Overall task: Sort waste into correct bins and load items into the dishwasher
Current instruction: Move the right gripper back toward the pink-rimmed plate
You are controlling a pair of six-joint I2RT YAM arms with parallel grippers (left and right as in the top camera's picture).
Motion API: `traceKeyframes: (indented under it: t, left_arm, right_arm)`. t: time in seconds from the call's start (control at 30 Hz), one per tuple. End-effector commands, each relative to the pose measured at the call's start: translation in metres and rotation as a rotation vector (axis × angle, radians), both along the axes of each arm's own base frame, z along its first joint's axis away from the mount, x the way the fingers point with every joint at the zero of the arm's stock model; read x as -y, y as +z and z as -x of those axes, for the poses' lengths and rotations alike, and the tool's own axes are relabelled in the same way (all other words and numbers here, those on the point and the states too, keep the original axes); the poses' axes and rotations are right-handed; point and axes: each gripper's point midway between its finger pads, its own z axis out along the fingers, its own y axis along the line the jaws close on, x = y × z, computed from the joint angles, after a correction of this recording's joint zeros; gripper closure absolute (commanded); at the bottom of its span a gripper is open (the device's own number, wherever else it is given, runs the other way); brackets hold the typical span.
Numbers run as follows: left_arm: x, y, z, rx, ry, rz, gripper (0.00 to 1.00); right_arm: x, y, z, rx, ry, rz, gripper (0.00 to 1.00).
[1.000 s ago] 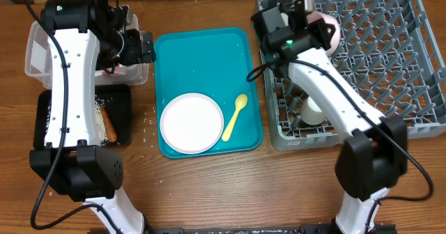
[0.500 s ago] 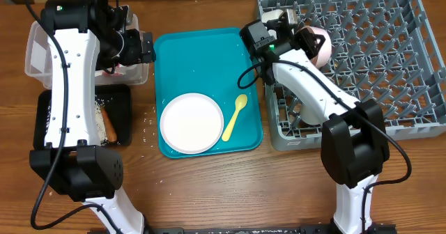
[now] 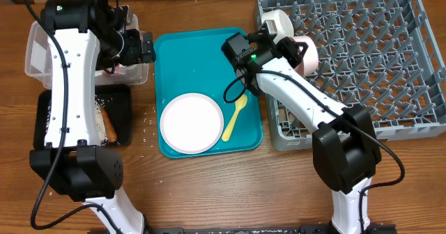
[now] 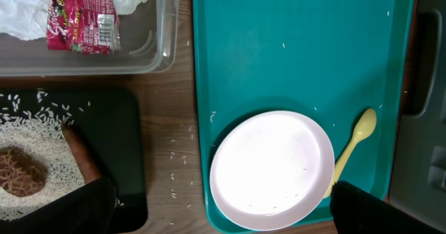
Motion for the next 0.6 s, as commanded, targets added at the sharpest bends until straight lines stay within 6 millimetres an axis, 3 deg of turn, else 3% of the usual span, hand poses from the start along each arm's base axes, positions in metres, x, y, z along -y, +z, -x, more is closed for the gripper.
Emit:
traceKeyframes:
  t: [0.0, 0.13, 0.3, 0.43, 0.57]
  left_arm:
    - [0.003, 0.001, -0.001, 0.005, -0.017, 0.007, 0.0]
    - [0.003, 0.001, -0.001, 0.005, -0.017, 0.007, 0.0]
    - [0.003, 0.001, -0.001, 0.005, -0.017, 0.007, 0.0]
    - [0.003, 0.001, -0.001, 0.005, -0.017, 0.007, 0.0]
    - [0.003, 0.001, -0.001, 0.005, -0.017, 0.007, 0.0]
  right_arm:
    - [-0.02, -0.029, 0.007, -0.086, 0.037, -0.133, 0.83]
    - [-0.029, -0.029, 0.009, -0.084, 0.059, -0.133, 0.77]
    - [-0.042, -0.027, 0.009, -0.064, 0.085, -0.146, 0.51]
    - [-0.042, -0.023, 0.009, -0.05, 0.087, -0.127, 0.16]
    - [-0.045, -0.002, 0.004, 0.01, 0.087, -0.148, 0.05]
